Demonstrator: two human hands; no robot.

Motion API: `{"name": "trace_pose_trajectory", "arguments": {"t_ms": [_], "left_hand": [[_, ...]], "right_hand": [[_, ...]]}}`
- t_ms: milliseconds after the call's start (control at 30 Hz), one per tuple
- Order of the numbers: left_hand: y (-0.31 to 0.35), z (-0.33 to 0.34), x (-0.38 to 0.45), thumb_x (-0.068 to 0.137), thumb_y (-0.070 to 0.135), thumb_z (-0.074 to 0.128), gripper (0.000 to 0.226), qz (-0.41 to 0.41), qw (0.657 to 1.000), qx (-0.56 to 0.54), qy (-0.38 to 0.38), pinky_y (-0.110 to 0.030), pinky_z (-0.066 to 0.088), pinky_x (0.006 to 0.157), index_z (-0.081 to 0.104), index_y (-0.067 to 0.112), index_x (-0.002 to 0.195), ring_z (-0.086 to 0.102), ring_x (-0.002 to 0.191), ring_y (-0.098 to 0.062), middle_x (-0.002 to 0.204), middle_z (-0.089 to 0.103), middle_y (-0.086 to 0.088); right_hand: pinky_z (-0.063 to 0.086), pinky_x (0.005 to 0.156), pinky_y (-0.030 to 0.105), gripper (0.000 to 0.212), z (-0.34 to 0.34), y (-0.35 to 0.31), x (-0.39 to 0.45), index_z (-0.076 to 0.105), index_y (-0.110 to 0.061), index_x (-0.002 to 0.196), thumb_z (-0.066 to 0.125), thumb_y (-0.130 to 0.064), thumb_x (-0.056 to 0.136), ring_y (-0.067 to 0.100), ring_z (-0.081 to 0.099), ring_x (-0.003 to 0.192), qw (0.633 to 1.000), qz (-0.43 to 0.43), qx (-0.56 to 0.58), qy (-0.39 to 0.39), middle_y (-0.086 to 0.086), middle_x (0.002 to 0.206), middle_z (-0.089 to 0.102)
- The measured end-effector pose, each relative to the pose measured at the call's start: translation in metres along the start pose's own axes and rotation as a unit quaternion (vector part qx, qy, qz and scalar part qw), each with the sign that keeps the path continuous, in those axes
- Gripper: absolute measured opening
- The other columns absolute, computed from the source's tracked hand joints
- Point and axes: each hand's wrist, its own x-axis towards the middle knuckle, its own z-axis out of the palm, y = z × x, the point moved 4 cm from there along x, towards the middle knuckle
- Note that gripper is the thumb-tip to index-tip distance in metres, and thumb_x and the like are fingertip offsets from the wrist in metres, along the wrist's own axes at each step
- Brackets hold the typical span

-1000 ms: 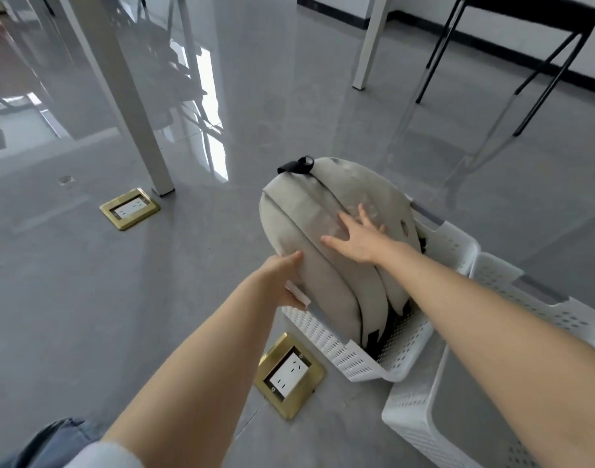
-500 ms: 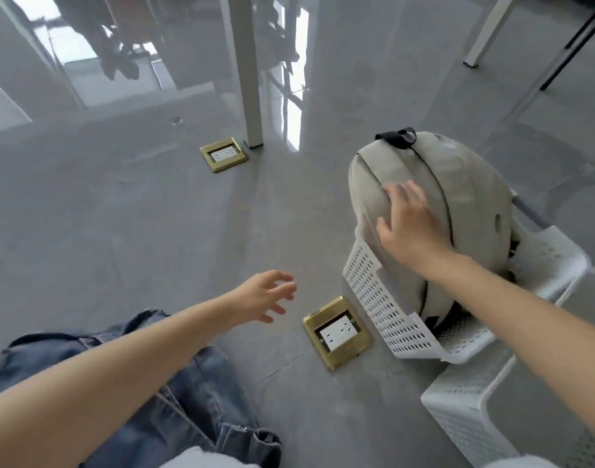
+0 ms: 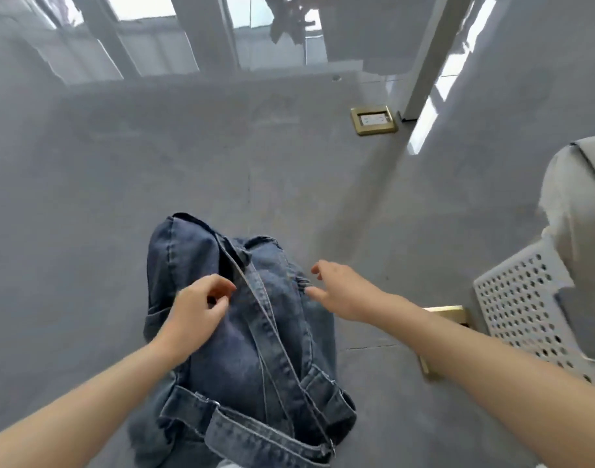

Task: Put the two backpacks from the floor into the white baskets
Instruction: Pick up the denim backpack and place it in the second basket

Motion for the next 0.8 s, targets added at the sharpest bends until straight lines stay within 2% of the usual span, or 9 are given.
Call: {"name": "trace_pose_trajectory", "arguments": {"t_ms": [100, 167, 233, 333, 433, 500, 600, 700, 800], "left_hand": [[-0.029, -0.021, -0.022, 0.080, -0.005, 0.064, 0.028, 0.003, 0.993, 0.018, 0.119, -0.008, 0.043, 0.075, 0.062, 0.021, 0.092, 0.059, 0.082, -0.008, 0.093, 0.059, 0.003], [-0.043, -0.029, -0.031, 0.079, 0.000, 0.068, 0.026, -0.030, 0.983, 0.026, 0.177, -0.024, 0.048, 0.083, 0.060, 0.015, 0.099, 0.057, 0.087, -0.020, 0.101, 0.052, 0.001], [-0.060, -0.036, -0.034, 0.078, 0.011, 0.074, 0.041, -0.119, 0.969, 0.019, 0.215, -0.040, 0.044, 0.097, 0.054, 0.011, 0.113, 0.051, 0.108, -0.030, 0.114, 0.046, -0.005], [-0.084, -0.037, -0.024, 0.068, 0.039, 0.084, 0.100, -0.285, 0.937, -0.165, 0.115, -0.044, 0.036, 0.111, 0.025, 0.016, 0.146, 0.045, 0.129, -0.029, 0.144, 0.040, -0.011], [-0.077, -0.031, -0.016, 0.044, 0.058, 0.088, 0.137, -0.327, 0.899, -0.291, -0.003, -0.041, 0.043, 0.103, 0.009, 0.028, 0.153, 0.057, 0.120, -0.026, 0.140, 0.054, -0.011], [-0.065, -0.031, -0.016, 0.047, 0.052, 0.090, 0.126, -0.308, 0.901, -0.304, -0.021, -0.036, 0.050, 0.088, 0.025, 0.018, 0.150, 0.066, 0.104, -0.021, 0.121, 0.066, -0.007], [-0.050, -0.033, -0.025, 0.053, 0.043, 0.091, 0.081, -0.296, 0.909, -0.283, -0.081, -0.037, 0.057, 0.083, 0.062, 0.012, 0.122, 0.074, 0.092, -0.021, 0.103, 0.077, -0.004], [-0.032, -0.044, -0.037, 0.072, 0.027, 0.082, 0.039, -0.298, 0.909, -0.266, -0.117, -0.032, 0.058, 0.074, 0.070, 0.013, 0.107, 0.076, 0.084, -0.021, 0.093, 0.079, -0.003], [-0.010, -0.063, -0.040, 0.080, 0.024, 0.076, 0.030, -0.299, 0.904, -0.289, -0.102, -0.034, 0.056, 0.079, 0.071, 0.011, 0.106, 0.075, 0.088, -0.025, 0.094, 0.079, -0.007]], "right_hand": [[0.043, 0.098, 0.047, 0.060, 0.031, -0.022, 0.014, 0.040, -0.007, 0.131, 0.045, -0.053, 0.093, 0.038, 0.049, 0.119, 1.000, 0.010, 0.007, 0.006, 0.017, 0.133, 0.049], [0.040, 0.102, 0.050, 0.071, 0.046, -0.027, 0.023, 0.032, -0.006, 0.137, 0.044, -0.058, 0.091, 0.043, 0.044, 0.124, 0.998, 0.049, 0.028, 0.011, 0.019, 0.138, 0.042], [0.040, 0.102, 0.046, 0.080, 0.050, -0.026, 0.031, 0.027, -0.004, 0.141, 0.046, -0.062, 0.088, 0.041, 0.044, 0.126, 0.990, 0.110, 0.087, 0.010, 0.020, 0.141, 0.041], [0.039, 0.100, 0.036, 0.086, 0.048, -0.019, 0.041, 0.031, 0.000, 0.142, 0.054, -0.060, 0.085, 0.032, 0.048, 0.122, 0.936, 0.201, 0.285, -0.047, 0.014, 0.142, 0.046], [0.036, 0.109, 0.049, 0.107, 0.044, -0.019, 0.045, 0.036, -0.006, 0.141, 0.070, -0.069, 0.061, 0.031, 0.047, 0.129, 0.893, 0.210, 0.392, -0.066, 0.009, 0.144, 0.047], [0.043, 0.104, 0.049, 0.120, 0.047, -0.016, 0.048, 0.042, -0.006, 0.136, 0.073, -0.074, 0.043, 0.031, 0.054, 0.121, 0.896, 0.200, 0.391, -0.064, 0.011, 0.137, 0.053], [0.056, 0.089, 0.046, 0.110, 0.046, -0.026, 0.031, 0.053, -0.006, 0.126, 0.083, -0.067, 0.040, 0.028, 0.068, 0.101, 0.882, 0.191, 0.421, -0.094, 0.011, 0.119, 0.066], [0.058, 0.086, 0.044, 0.064, 0.033, -0.040, 0.004, 0.064, -0.005, 0.114, 0.086, -0.038, 0.064, 0.027, 0.072, 0.093, 0.866, 0.156, 0.465, -0.101, 0.013, 0.105, 0.074], [0.059, 0.080, 0.038, 0.028, 0.019, -0.045, -0.019, 0.069, -0.009, 0.099, 0.076, -0.027, 0.079, 0.023, 0.073, 0.086, 0.861, 0.142, 0.482, -0.072, 0.010, 0.095, 0.075]]}}
